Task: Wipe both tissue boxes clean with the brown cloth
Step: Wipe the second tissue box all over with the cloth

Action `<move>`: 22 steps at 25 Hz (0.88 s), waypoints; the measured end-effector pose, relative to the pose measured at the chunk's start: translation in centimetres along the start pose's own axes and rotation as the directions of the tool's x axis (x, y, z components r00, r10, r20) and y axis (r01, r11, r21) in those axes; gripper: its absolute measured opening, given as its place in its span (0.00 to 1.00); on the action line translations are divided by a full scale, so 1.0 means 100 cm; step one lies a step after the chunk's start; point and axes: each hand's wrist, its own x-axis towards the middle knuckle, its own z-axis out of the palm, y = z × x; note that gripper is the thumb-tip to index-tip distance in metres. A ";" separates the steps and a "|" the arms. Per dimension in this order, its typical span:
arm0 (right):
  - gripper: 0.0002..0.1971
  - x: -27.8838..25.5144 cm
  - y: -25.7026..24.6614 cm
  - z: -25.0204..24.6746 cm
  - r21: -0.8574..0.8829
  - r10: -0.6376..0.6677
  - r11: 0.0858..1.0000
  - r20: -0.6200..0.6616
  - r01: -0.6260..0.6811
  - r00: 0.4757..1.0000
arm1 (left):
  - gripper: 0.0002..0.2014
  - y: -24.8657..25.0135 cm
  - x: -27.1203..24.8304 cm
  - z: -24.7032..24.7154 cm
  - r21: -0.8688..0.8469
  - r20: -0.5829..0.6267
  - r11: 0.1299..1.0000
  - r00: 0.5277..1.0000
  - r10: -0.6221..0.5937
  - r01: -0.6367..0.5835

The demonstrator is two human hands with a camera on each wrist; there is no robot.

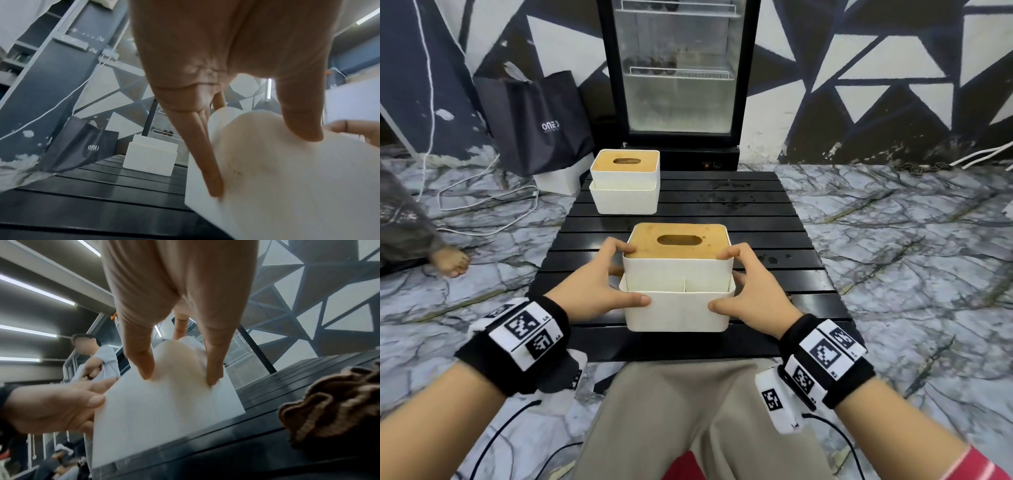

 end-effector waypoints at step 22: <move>0.26 0.013 0.049 -0.035 -0.369 -0.012 0.929 -0.081 -0.018 0.997 | 0.44 -0.015 0.024 0.042 -0.088 -0.189 0.996 0.982 -0.002 -0.015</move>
